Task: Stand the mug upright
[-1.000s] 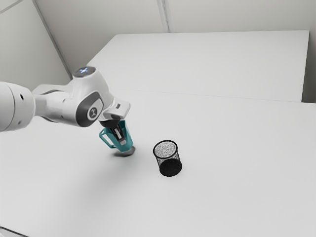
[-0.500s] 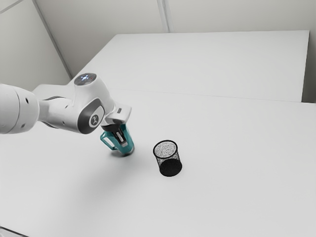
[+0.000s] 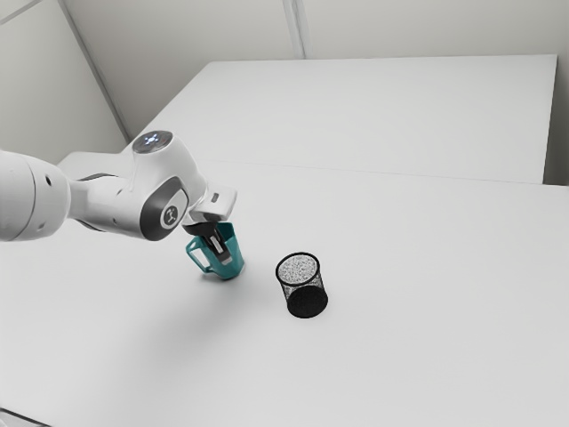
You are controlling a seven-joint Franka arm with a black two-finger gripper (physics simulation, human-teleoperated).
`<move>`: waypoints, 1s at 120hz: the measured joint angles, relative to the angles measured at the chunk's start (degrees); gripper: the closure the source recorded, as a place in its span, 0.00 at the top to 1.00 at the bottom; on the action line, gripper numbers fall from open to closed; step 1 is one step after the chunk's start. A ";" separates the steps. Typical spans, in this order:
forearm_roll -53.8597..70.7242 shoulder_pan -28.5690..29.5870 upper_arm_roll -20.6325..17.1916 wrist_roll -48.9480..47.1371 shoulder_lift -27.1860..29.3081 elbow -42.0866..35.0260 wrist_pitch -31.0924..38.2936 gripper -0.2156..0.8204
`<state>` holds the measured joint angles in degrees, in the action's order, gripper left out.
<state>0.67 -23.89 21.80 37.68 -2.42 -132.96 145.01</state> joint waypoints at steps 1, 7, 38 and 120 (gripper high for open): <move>0.00 0.00 0.00 0.00 0.00 0.01 0.00 0.25; 0.00 -0.01 0.00 0.03 0.01 0.03 -0.02 0.28; 0.01 -0.16 0.00 0.12 0.27 0.38 -0.13 0.40; -3.24 0.24 -0.25 -0.78 2.08 17.01 -12.88 0.69</move>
<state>-2.57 -23.66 21.55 36.90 -0.34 -115.94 132.13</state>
